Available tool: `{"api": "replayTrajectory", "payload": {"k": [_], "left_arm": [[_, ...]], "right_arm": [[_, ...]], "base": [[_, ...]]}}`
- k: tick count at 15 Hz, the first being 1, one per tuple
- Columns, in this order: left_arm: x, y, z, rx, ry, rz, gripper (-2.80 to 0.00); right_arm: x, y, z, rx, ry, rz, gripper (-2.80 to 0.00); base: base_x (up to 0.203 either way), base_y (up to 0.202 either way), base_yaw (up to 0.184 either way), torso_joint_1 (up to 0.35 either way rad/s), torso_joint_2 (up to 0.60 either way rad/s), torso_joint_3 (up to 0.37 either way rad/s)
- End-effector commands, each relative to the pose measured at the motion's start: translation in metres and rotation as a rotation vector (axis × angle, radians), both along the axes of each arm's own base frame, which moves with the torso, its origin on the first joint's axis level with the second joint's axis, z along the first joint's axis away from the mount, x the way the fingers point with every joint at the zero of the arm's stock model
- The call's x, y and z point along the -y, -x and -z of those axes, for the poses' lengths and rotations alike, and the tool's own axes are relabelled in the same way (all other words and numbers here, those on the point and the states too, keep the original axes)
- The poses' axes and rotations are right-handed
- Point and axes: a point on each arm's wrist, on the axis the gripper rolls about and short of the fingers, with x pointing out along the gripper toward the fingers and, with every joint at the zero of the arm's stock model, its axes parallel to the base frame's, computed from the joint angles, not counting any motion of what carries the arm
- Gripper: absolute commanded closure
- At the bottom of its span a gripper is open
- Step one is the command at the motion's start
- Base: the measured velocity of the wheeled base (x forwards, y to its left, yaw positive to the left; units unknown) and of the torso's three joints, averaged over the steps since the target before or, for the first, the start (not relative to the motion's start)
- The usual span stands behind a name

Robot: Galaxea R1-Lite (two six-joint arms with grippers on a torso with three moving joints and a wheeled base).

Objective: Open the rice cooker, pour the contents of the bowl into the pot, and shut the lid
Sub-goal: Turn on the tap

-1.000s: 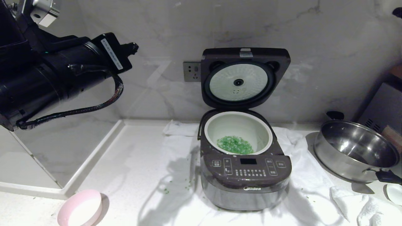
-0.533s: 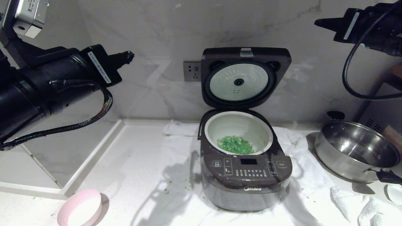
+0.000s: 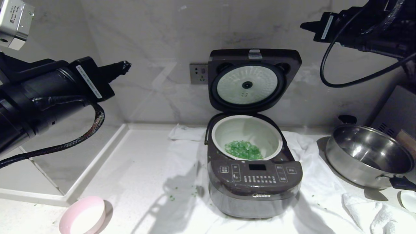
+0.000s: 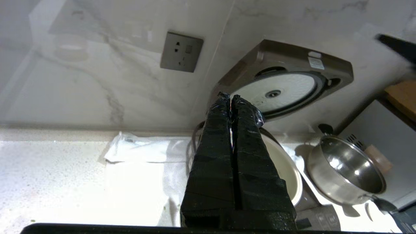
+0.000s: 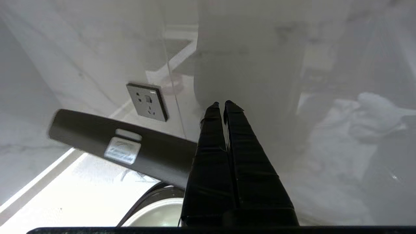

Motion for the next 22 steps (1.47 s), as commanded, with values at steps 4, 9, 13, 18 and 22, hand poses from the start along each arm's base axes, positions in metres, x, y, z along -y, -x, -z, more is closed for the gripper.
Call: {"api": "replayTrajectory", "payload": {"k": [4, 9, 13, 18, 22], "left_arm": [[-0.007, 0.013, 0.005, 0.002, -0.002, 0.002, 0.0], [-0.008, 0.016, 0.007, 0.001, -0.008, 0.002, 0.0], [-0.008, 0.018, 0.006, 0.004, -0.004, 0.008, 0.0], [-0.01, 0.022, 0.006, 0.004, -0.004, 0.014, 0.0], [-0.009, 0.025, 0.005, 0.007, -0.001, 0.027, 0.0]], "right_arm": [[0.003, -0.037, 0.011, -0.017, 0.0, 0.024, 0.0], [0.009, -0.058, 0.028, -0.069, 0.006, 0.045, 0.0], [0.008, -0.057, 0.037, -0.107, 0.008, 0.044, 0.0], [-0.011, -0.027, 0.054, -0.194, 0.025, -0.031, 0.0], [-0.013, -0.006, 0.058, -0.226, 0.026, -0.05, 0.0]], "base": [[0.0, 0.0, 0.0, 0.0, 0.0, 0.0], [0.0, 0.0, 0.0, 0.0, 0.0, 0.0], [0.0, 0.0, 0.0, 0.0, 0.0, 0.0], [0.0, 0.0, 0.0, 0.0, 0.0, 0.0], [0.0, 0.0, 0.0, 0.0, 0.0, 0.0]]}}
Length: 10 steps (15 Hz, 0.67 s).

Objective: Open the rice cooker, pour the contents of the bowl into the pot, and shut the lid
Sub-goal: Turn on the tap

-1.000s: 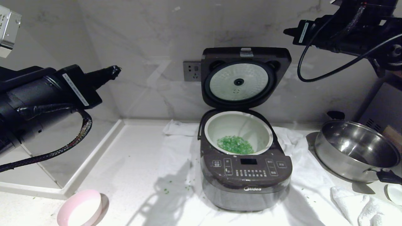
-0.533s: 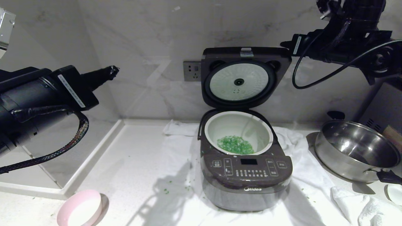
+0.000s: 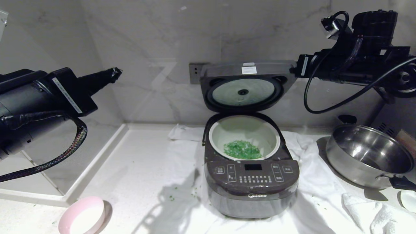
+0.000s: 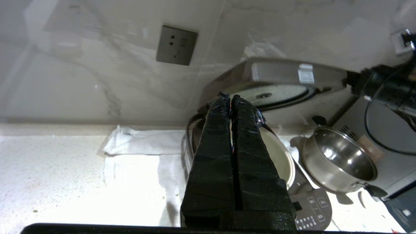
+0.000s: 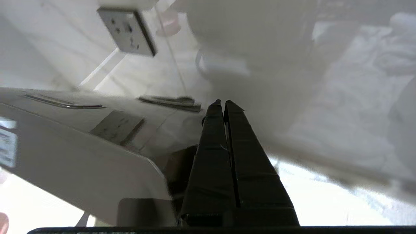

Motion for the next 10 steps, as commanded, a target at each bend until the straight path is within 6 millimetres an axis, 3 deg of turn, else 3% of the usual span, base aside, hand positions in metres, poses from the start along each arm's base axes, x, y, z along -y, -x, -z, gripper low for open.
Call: {"api": "replayTrajectory", "payload": {"k": [1, 5, 10], "left_arm": [[0.001, 0.002, -0.001, 0.004, 0.005, 0.007, 0.0], [0.003, 0.003, -0.001, 0.003, 0.005, 0.022, 0.0], [0.012, -0.01, -0.013, -0.018, -0.01, 0.024, 0.0]], "right_arm": [[0.002, 0.018, -0.004, -0.001, -0.003, -0.009, 0.0], [0.005, 0.033, 0.001, -0.028, -0.002, -0.025, 0.0], [0.008, 0.051, 0.036, -0.135, 0.011, -0.06, 0.0]], "base": [[0.0, 0.0, 0.0, 0.0, 0.0, 0.0], [0.0, 0.0, 0.0, 0.0, 0.0, 0.0], [0.0, 0.0, 0.0, 0.0, 0.0, 0.0]]}}
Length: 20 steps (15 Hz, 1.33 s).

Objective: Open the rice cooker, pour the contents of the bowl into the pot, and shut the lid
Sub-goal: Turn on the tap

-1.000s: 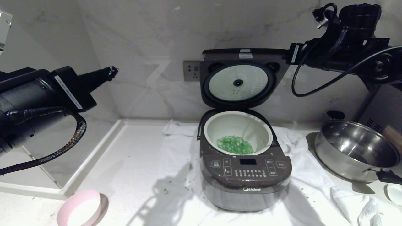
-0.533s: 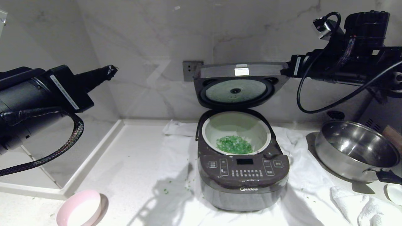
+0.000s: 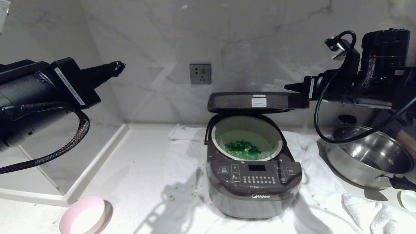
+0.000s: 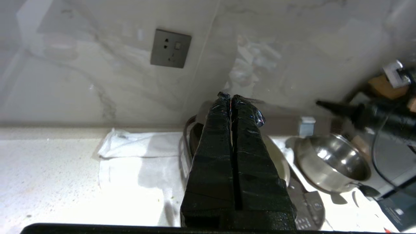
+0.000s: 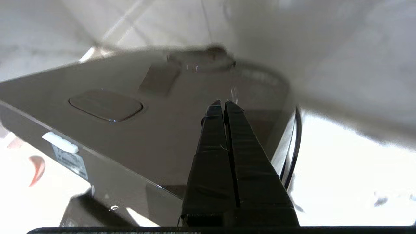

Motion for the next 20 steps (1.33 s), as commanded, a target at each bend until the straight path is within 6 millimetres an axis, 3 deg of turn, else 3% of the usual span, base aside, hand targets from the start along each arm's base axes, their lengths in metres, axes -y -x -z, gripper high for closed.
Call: {"api": "replayTrajectory", "payload": {"k": [1, 4, 7, 10, 13, 18, 20], "left_arm": [[0.01, -0.013, -0.005, -0.031, -0.018, 0.002, 0.0], [0.032, -0.035, -0.008, -0.071, -0.043, 0.028, 0.0], [0.063, -0.062, 0.002, -0.143, -0.097, 0.062, 0.0], [0.104, -0.07, -0.005, -0.223, -0.158, 0.138, 0.0], [0.146, -0.072, 0.015, -0.31, -0.28, 0.194, 0.0], [0.175, -0.066, 0.059, -0.403, -0.415, 0.256, 0.0], [0.179, -0.067, 0.067, -0.418, -0.433, 0.26, 0.0]], "right_arm": [[0.002, 0.009, 0.011, -0.015, 0.003, 0.003, 0.0], [0.005, 0.015, 0.029, -0.044, 0.005, 0.009, 0.0], [0.007, 0.026, 0.033, -0.086, -0.062, 0.025, 0.0], [0.007, 0.035, 0.041, -0.155, -0.132, 0.039, 0.0], [0.009, 0.046, 0.039, -0.162, -0.159, 0.046, 0.0], [0.011, 0.06, 0.045, -0.212, -0.206, 0.051, 0.0], [0.011, 0.063, 0.048, -0.223, -0.205, 0.054, 0.0]], "base": [[0.0, 0.0, 0.0, 0.0, 0.0, 0.0], [0.0, 0.0, 0.0, 0.0, 0.0, 0.0], [0.0, 0.0, 0.0, 0.0, 0.0, 0.0], [0.0, 0.0, 0.0, 0.0, 0.0, 0.0], [0.0, 0.0, 0.0, 0.0, 0.0, 0.0], [0.0, 0.0, 0.0, 0.0, 0.0, 0.0], [0.0, 0.0, 0.0, 0.0, 0.0, 0.0]]}}
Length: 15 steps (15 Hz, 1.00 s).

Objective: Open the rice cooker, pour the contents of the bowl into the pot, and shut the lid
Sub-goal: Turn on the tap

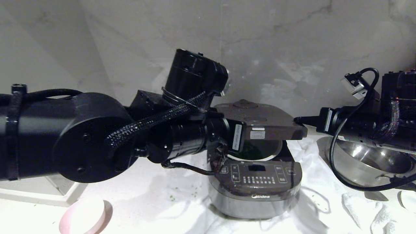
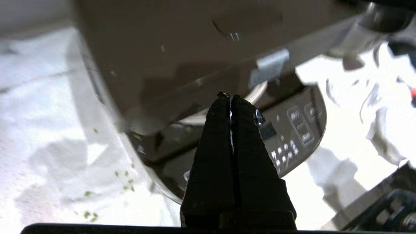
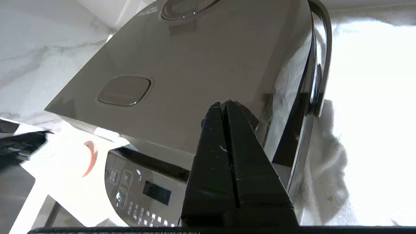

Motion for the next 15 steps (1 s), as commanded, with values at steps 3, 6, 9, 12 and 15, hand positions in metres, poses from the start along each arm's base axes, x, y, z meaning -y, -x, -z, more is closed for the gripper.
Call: {"api": "replayTrajectory", "payload": {"k": [3, 6, 9, 12, 15], "left_arm": [[0.013, -0.007, 0.02, -0.032, -0.038, 0.002, 0.0], [0.009, -0.007, -0.001, 0.012, 0.034, -0.002, 0.0], [0.008, -0.01, -0.002, 0.023, 0.034, -0.007, 0.0], [0.017, -0.017, 0.019, -0.016, -0.02, -0.011, 0.0], [0.028, -0.022, 0.036, -0.03, -0.058, -0.024, 0.0]], "right_arm": [[0.002, 0.009, 0.012, -0.045, 0.001, -0.002, 0.0], [0.002, 0.011, 0.017, -0.063, 0.001, -0.003, 0.0], [0.002, 0.015, 0.021, -0.076, 0.001, -0.01, 0.0], [0.004, 0.022, 0.026, -0.094, -0.004, -0.026, 0.0], [0.004, 0.026, 0.025, -0.089, -0.008, -0.031, 0.0]], "base": [[0.0, 0.0, 0.0, 0.0, 0.0, 0.0], [0.0, 0.0, 0.0, 0.0, 0.0, 0.0], [0.0, 0.0, 0.0, 0.0, 0.0, 0.0], [0.0, 0.0, 0.0, 0.0, 0.0, 0.0], [0.0, 0.0, 0.0, 0.0, 0.0, 0.0]]}}
